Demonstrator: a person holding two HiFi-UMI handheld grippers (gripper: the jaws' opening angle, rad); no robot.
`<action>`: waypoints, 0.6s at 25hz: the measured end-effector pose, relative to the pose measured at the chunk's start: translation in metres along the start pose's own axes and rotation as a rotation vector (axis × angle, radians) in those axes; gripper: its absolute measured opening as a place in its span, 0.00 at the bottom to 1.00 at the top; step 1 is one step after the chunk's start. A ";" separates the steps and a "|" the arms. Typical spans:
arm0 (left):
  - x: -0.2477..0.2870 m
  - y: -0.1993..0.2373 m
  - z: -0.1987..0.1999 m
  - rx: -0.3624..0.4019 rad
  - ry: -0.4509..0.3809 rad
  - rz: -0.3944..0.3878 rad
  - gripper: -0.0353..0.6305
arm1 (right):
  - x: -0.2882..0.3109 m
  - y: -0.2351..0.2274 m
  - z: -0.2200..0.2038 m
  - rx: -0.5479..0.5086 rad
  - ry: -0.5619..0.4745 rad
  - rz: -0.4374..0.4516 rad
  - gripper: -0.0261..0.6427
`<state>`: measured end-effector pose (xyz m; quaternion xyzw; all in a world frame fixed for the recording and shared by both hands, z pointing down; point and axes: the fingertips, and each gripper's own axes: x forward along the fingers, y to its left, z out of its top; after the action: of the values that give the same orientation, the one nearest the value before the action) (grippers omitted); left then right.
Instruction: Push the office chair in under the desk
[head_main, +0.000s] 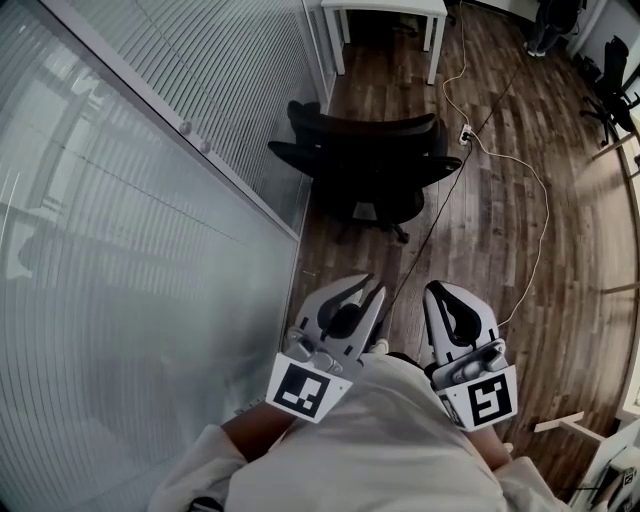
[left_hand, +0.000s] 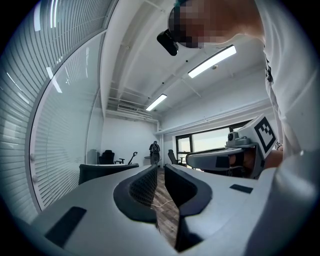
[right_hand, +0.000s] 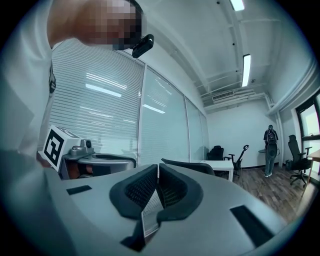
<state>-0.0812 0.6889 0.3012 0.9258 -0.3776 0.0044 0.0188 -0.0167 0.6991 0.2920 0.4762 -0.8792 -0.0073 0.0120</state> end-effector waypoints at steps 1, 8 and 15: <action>0.004 0.005 0.000 0.002 0.002 0.003 0.15 | 0.005 -0.004 0.000 -0.006 0.004 0.001 0.09; 0.036 0.050 -0.013 0.173 0.099 -0.025 0.15 | 0.051 -0.033 -0.002 -0.033 0.022 -0.021 0.09; 0.070 0.109 -0.025 0.269 0.112 0.000 0.15 | 0.091 -0.068 -0.016 -0.107 0.081 -0.059 0.09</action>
<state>-0.1073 0.5627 0.3316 0.9182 -0.3720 0.1066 -0.0842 -0.0095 0.5855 0.3073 0.5005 -0.8619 -0.0356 0.0728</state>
